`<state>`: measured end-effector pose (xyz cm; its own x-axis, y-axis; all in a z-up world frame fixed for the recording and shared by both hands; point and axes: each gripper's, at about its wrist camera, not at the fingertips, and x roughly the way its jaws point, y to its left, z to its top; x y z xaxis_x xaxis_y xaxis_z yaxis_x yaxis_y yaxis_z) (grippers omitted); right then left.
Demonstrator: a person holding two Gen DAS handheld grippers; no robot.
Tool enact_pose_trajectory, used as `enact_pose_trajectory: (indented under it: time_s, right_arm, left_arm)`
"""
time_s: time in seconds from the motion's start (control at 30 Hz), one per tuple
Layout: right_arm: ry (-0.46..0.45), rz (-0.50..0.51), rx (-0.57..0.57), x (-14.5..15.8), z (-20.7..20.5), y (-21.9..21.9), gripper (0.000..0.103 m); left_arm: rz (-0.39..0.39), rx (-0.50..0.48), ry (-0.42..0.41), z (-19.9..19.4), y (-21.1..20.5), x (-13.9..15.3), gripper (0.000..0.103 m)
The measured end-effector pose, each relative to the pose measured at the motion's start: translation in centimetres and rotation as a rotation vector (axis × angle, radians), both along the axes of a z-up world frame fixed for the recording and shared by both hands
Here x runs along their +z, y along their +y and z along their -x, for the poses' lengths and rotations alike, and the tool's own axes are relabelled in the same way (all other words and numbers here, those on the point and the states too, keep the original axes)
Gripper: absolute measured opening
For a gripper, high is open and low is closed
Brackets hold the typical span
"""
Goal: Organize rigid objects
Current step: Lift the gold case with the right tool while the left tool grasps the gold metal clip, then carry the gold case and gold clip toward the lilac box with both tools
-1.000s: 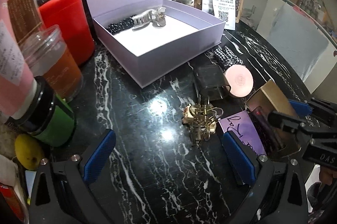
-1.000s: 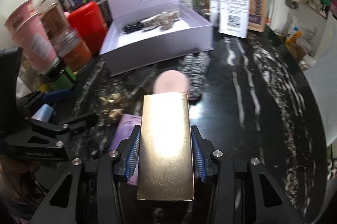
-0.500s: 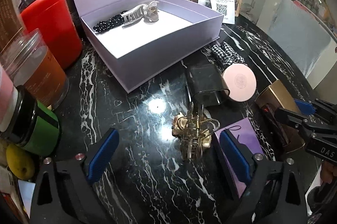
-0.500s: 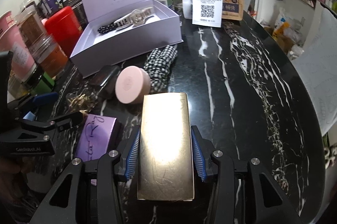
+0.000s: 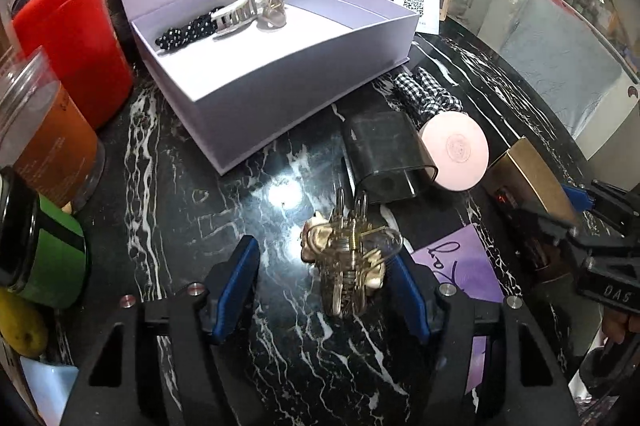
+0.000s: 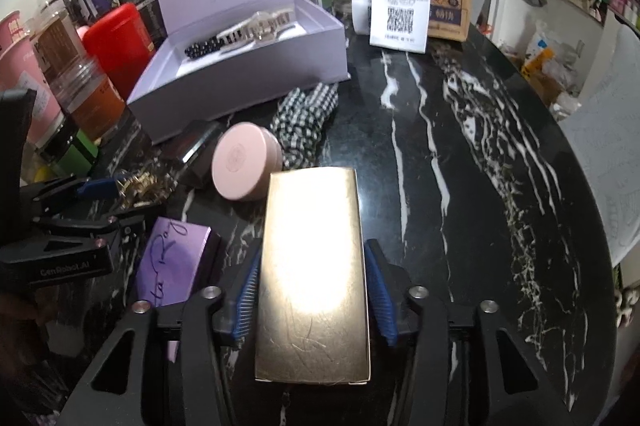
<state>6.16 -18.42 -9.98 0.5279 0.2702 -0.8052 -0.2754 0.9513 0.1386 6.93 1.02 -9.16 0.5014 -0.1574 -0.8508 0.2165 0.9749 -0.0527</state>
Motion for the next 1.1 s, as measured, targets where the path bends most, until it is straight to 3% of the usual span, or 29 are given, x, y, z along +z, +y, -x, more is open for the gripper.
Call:
enact_pose_trajectory:
  time_s: [0.03, 0.27, 0.33, 0.37, 0.43, 0.47, 0.5, 0.73, 1.1]
  right_arm:
    - [0.015, -0.001, -0.006, -0.3, -0.1, -0.1, 0.06]
    - [-0.016, 0.013, -0.017, -0.5, 0.0, -0.3, 0.061]
    - [-0.024, 0.019, -0.019, -0.5, 0.0, -0.3, 0.061]
    - [-0.026, 0.02, -0.022, -0.5, -0.1, -0.2, 0.062]
    - [-0.03, 0.02, -0.025, -0.6, -0.1, -0.3, 0.059]
    - [-0.034, 0.019, -0.024, -0.6, -0.1, -0.2, 0.047]
    - [-0.036, 0.022, -0.023, -0.5, -0.1, -0.2, 0.045]
    - [-0.027, 0.02, -0.022, -0.4, -0.2, -0.4, 0.044]
    - [-0.029, -0.004, -0.001, 1.1, 0.6, 0.1, 0.044]
  left_arm:
    - [-0.008, -0.006, -0.002, 0.0, -0.2, 0.0, 0.065]
    - [-0.042, -0.008, -0.037, 0.0, -0.9, -0.2, 0.065]
    - [-0.029, 0.008, -0.059, 0.2, -0.8, -0.1, 0.041]
    - [-0.028, 0.018, -0.063, 0.2, -0.7, -0.1, 0.04]
    - [-0.029, 0.012, -0.065, 0.3, -0.7, -0.1, 0.039]
    - [-0.028, 0.011, -0.062, 0.3, -0.7, -0.1, 0.039]
    - [-0.026, 0.013, -0.059, 0.3, -0.6, -0.1, 0.039]
    - [-0.013, 0.023, -0.045, 0.6, -0.4, 0.1, 0.039]
    - [-0.026, 0.018, -0.093, 1.7, -0.4, 1.9, 0.039]
